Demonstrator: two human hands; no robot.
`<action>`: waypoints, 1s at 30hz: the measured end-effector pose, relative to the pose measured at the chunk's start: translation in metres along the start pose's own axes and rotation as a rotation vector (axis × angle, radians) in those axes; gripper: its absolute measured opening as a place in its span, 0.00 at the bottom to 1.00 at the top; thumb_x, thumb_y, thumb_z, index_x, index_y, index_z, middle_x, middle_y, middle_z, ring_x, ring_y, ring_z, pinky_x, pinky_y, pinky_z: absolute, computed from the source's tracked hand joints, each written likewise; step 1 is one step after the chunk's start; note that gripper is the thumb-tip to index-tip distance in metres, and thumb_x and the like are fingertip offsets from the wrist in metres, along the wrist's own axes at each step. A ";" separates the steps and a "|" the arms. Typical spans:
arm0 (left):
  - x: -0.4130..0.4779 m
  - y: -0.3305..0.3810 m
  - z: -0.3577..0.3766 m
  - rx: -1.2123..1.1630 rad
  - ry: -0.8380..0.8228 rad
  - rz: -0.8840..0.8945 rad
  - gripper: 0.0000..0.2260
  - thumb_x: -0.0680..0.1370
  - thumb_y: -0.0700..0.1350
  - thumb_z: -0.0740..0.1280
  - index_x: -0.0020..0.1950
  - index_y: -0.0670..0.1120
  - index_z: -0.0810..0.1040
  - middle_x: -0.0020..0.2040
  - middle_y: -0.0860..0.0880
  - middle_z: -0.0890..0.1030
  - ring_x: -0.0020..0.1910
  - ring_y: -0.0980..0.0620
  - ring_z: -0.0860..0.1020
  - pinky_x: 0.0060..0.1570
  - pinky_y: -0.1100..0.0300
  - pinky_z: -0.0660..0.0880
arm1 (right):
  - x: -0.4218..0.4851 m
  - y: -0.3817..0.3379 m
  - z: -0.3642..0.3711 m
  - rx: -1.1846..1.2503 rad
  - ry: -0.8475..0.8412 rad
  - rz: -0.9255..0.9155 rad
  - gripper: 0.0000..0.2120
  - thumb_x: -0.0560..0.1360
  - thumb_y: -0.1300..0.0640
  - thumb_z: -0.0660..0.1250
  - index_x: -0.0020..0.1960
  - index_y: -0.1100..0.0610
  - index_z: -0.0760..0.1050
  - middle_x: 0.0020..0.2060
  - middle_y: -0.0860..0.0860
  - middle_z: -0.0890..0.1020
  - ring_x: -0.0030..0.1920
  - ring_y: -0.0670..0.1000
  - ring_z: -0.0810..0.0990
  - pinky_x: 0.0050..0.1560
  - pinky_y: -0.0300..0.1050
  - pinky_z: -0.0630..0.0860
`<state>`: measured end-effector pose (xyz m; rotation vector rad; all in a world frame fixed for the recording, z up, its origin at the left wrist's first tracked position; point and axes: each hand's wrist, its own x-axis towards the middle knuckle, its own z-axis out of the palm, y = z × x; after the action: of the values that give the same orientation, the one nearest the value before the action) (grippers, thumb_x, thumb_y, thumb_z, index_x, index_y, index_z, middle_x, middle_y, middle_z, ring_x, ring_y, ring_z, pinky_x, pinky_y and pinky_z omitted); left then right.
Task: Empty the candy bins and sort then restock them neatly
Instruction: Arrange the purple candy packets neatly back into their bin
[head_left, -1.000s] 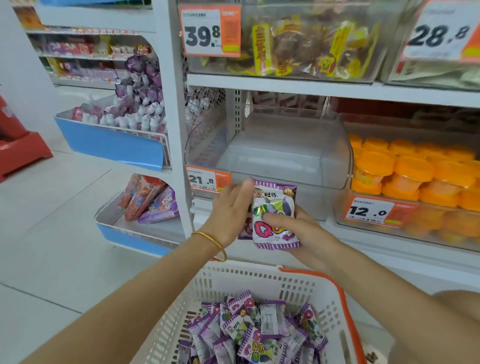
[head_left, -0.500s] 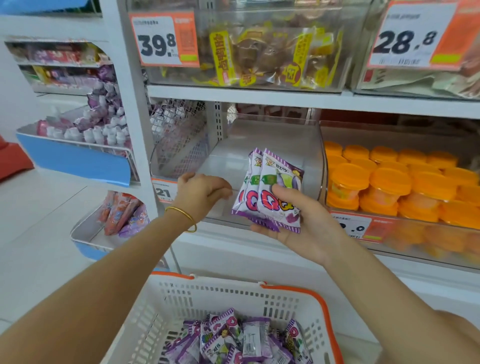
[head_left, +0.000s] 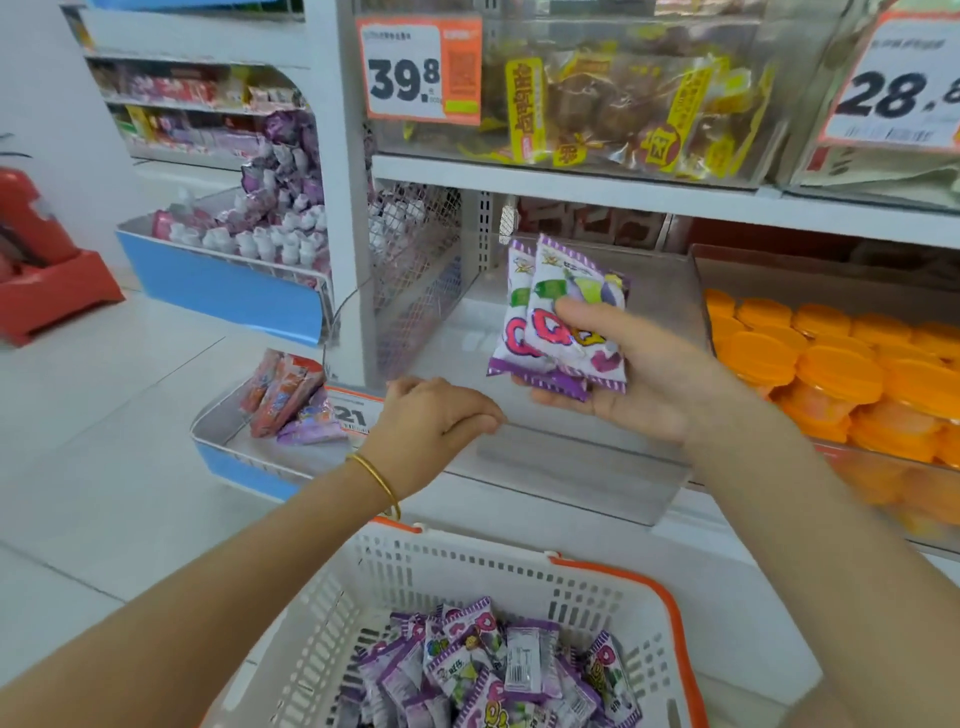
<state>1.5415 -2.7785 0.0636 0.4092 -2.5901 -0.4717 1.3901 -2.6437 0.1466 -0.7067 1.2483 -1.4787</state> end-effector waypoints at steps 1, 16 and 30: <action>0.001 -0.005 -0.005 0.031 0.028 0.011 0.18 0.75 0.60 0.58 0.51 0.53 0.82 0.50 0.53 0.83 0.51 0.47 0.80 0.54 0.43 0.71 | 0.019 -0.001 0.000 -0.038 0.060 0.029 0.12 0.67 0.54 0.71 0.50 0.55 0.79 0.46 0.55 0.84 0.42 0.55 0.84 0.42 0.48 0.82; -0.004 -0.076 -0.023 0.301 0.286 -0.223 0.32 0.77 0.60 0.53 0.74 0.41 0.62 0.74 0.36 0.61 0.71 0.36 0.64 0.67 0.44 0.62 | 0.253 0.079 0.014 -0.662 0.543 -0.187 0.25 0.70 0.53 0.75 0.57 0.62 0.65 0.48 0.52 0.73 0.49 0.54 0.75 0.42 0.39 0.66; -0.005 -0.076 -0.024 0.269 0.284 -0.231 0.27 0.78 0.59 0.53 0.73 0.47 0.60 0.74 0.37 0.60 0.71 0.36 0.64 0.68 0.45 0.59 | 0.269 0.082 0.014 -1.005 0.703 -0.068 0.38 0.68 0.42 0.74 0.65 0.63 0.61 0.64 0.59 0.66 0.60 0.61 0.74 0.54 0.53 0.71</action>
<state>1.5728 -2.8508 0.0512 0.8110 -2.3421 -0.1253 1.3496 -2.8953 0.0268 -0.8821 2.6008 -1.1036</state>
